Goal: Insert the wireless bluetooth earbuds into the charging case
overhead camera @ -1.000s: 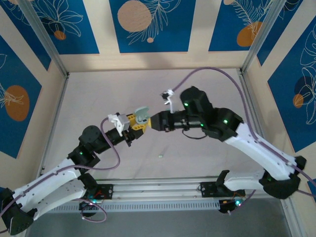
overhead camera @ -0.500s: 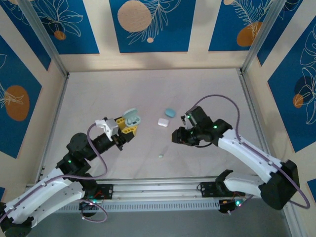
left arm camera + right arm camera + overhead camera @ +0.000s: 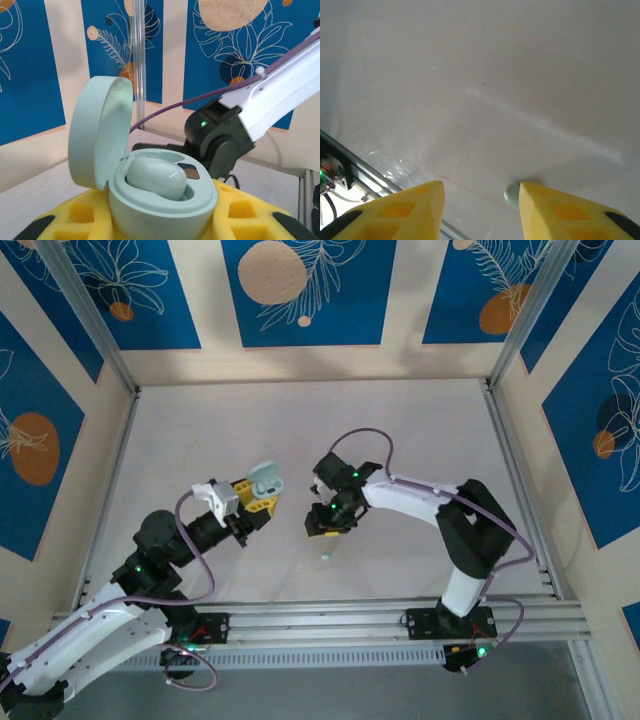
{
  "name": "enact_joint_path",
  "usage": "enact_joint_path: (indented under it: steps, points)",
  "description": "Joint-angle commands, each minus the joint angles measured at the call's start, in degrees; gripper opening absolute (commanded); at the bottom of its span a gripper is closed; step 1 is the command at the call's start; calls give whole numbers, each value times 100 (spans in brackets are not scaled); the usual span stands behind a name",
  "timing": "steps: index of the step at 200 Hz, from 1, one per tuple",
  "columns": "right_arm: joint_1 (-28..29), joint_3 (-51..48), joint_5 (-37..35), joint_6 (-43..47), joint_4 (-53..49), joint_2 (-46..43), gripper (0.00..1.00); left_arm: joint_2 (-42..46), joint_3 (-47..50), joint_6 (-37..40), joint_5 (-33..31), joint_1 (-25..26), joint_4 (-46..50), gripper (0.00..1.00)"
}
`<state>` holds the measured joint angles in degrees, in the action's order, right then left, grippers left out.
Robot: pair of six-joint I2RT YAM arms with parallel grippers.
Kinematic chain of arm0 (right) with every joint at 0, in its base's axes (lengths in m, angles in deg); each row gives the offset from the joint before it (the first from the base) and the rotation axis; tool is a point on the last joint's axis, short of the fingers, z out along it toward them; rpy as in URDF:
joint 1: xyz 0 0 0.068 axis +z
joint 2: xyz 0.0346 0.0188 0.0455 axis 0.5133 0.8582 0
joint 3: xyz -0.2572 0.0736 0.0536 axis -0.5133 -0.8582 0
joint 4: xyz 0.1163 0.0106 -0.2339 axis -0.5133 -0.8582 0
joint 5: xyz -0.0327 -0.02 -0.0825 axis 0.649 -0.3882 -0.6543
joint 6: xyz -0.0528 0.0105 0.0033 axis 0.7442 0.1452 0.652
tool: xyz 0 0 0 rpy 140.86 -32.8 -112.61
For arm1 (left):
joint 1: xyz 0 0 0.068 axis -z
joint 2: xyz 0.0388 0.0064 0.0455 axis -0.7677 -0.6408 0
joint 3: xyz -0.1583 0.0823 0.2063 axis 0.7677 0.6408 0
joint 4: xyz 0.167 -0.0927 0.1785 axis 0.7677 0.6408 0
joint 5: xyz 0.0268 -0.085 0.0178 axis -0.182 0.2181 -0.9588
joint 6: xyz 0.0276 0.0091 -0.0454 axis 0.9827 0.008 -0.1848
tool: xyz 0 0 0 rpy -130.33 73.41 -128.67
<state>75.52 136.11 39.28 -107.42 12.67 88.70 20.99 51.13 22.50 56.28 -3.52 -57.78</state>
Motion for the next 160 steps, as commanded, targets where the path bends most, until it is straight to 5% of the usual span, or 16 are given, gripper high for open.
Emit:
enact_joint_path:
  steps: [1,160]
  points:
    - [53,247,207,258,-116,390,44,62,-232,-46,-50,23,-24,30]
    - [346,-318,233,262,-533,125,44,-178,-244,-36,18,22,-162,30]
